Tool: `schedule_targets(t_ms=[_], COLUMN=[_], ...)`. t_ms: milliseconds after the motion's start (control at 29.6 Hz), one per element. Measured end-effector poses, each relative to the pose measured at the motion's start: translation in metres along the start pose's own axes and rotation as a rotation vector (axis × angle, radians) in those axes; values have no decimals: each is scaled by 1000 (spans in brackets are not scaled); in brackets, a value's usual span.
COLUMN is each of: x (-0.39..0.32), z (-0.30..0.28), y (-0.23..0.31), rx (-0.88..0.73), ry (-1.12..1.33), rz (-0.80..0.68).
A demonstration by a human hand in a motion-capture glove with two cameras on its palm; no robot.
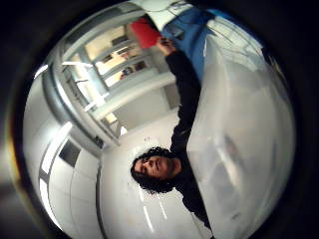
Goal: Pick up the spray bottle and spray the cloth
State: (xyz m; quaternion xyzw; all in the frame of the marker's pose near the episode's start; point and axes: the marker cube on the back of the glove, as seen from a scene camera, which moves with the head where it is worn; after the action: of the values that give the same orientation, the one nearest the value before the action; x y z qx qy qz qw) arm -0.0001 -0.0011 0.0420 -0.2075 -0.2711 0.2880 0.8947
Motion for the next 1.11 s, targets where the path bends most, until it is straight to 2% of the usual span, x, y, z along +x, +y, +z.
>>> schedule_targets(t_ms=[304,641,911,1012,1114], x=[18,56,58,35,-3], z=[50,86,96,89,76], y=[-29,-55,-63,-63,-63], rx=[-274,-398,-431,-381,-284], ry=[215,325,330,334,329], rz=[313,503,502,424,272])
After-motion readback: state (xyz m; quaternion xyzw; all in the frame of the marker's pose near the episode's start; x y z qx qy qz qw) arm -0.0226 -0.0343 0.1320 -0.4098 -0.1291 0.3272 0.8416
